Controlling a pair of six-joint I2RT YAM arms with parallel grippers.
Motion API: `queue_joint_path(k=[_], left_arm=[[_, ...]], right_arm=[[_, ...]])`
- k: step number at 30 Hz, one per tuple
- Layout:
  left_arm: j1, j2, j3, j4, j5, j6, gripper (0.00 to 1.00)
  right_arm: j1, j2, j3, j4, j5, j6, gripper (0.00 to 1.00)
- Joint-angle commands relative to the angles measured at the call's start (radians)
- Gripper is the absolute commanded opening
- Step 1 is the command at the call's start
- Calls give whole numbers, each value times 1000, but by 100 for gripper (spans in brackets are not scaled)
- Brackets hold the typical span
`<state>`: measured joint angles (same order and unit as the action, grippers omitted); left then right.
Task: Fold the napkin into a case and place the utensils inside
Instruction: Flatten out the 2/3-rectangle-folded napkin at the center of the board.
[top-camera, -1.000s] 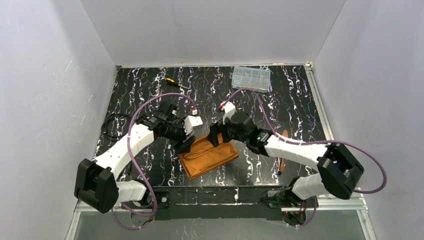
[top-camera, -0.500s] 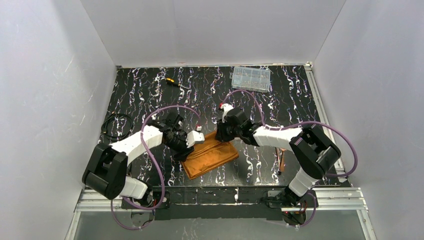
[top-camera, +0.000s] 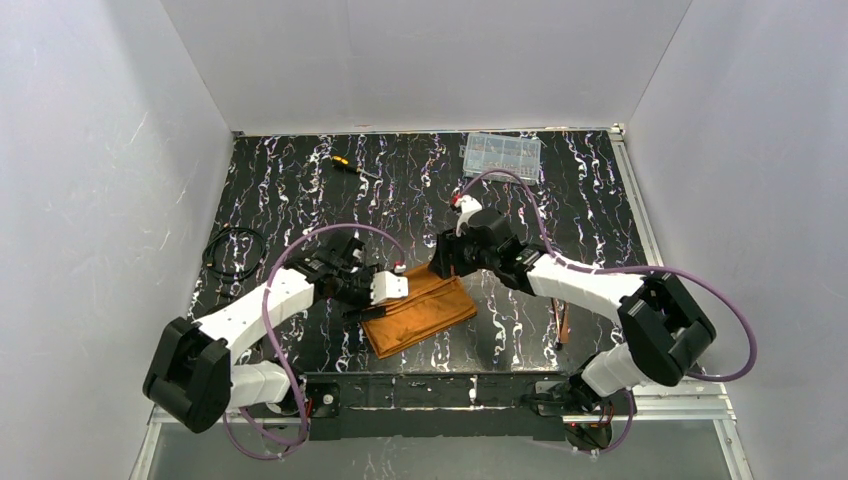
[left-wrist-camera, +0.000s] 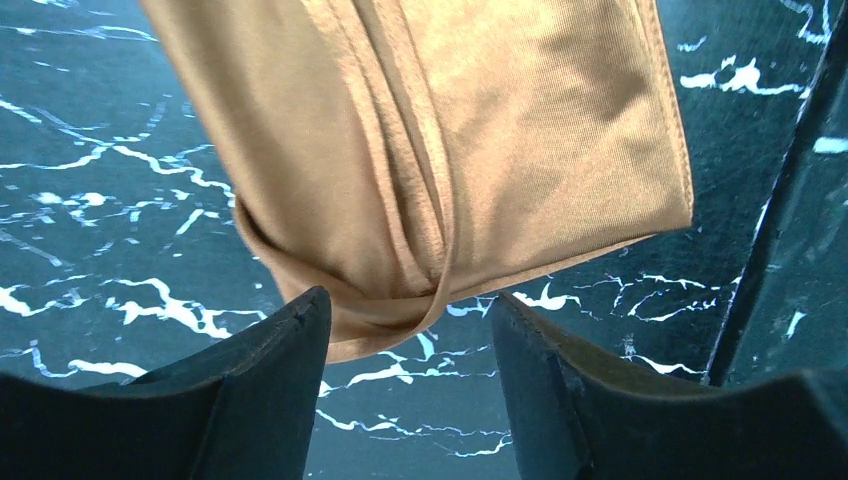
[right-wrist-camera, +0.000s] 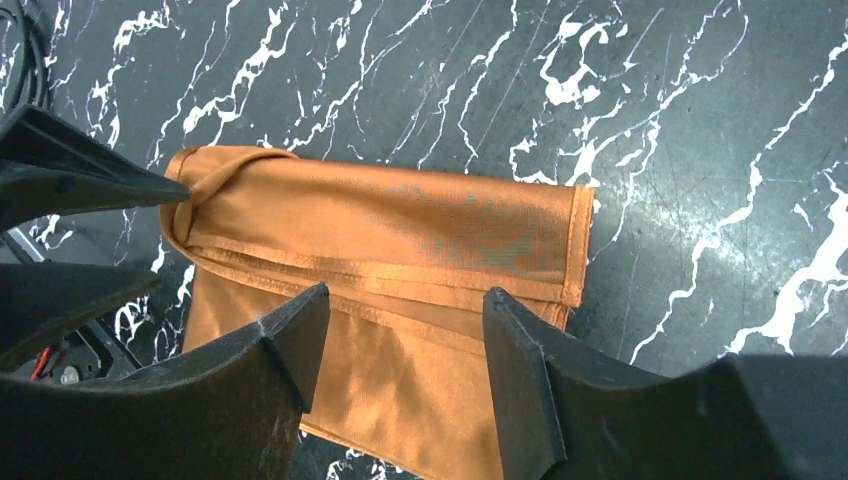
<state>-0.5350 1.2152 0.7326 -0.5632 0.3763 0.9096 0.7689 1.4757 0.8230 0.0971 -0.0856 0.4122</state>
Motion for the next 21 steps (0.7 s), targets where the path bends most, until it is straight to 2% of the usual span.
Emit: queue_joint_path(k=[1,4,6,9,15,17,21], left_arm=[[-14,40,-47,31,-52,52,59],[-22,70,-49,97,-87,49,59],[-28,94,-54,168,-171,45,56],[-26,123,-25,218,-234,18,44],[-26,135,-4,211,-214,-7,19],[1,140,-3,230,-218,-16,0],[113,196,128,157,-116,-111,0]], right_arm=[[-2,-59,-54,-74,13,13,67],[-1,-109,-85,-152,69,26,71],[-1,-141,-107,-202,96,43,72],[-1,-162,-148,-243,126,66,72],[3,-168,-247,-204,92,131,69],[9,-163,-263,-210,94,145,69],[24,-167,-292,-206,99,167,68]])
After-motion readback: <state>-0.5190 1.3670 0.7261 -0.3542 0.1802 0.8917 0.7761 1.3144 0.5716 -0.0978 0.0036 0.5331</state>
